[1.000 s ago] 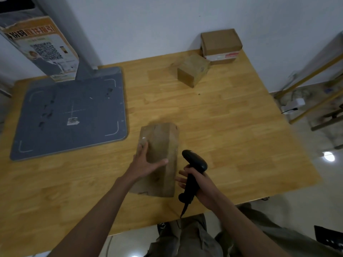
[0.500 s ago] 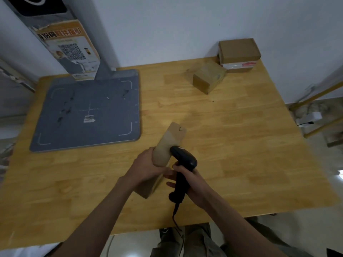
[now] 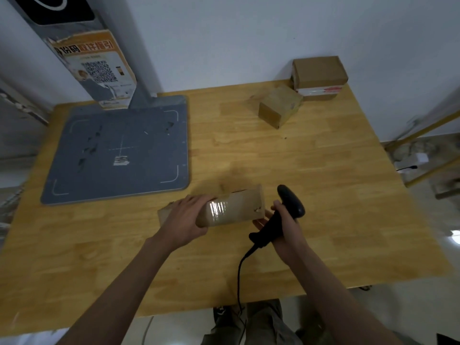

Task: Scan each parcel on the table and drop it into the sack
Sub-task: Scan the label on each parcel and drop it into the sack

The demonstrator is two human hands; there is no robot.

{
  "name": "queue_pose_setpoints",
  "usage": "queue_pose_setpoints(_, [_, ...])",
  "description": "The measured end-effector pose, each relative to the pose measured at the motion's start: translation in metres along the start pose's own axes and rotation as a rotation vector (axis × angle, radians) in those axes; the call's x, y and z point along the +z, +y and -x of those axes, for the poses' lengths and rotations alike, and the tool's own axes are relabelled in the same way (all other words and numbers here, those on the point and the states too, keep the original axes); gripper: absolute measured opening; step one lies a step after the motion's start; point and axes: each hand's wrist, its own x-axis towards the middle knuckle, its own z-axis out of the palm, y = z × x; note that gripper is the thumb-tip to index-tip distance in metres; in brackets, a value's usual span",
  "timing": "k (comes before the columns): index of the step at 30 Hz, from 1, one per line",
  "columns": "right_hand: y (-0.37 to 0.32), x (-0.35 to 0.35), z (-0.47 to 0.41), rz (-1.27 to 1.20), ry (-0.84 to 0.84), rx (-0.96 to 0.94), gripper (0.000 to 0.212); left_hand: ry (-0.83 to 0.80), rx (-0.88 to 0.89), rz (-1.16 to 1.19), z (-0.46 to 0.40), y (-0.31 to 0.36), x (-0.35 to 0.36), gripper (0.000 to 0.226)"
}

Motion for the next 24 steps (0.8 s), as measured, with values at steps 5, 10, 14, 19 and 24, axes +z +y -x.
queue_pose_setpoints(5, [0.014, -0.001, 0.001, 0.111, 0.03, 0.014, 0.033, -0.032, 0.07, -0.074, 0.009, -0.005, 0.012, 0.085])
queue_pose_setpoints(10, [0.015, -0.007, 0.002, 0.112, 0.01, 0.021, 0.037, -0.008, 0.077, -0.071, 0.013, -0.006, 0.014, 0.085])
queue_pose_setpoints(14, [0.011, -0.006, 0.003, 0.108, 0.014, -0.039, 0.044, 0.14, -0.015, 0.182, 0.008, -0.001, -0.003, 0.073])
queue_pose_setpoints(19, [0.008, -0.009, 0.002, 0.197, 0.025, -0.097, 0.035, 0.1, -0.297, 0.779, 0.002, 0.011, -0.028, 0.064])
queue_pose_setpoints(24, [0.015, -0.018, 0.008, 0.254, -0.078, -0.03, 0.03, 0.085, -0.462, 1.014, 0.0, 0.023, -0.014, 0.05])
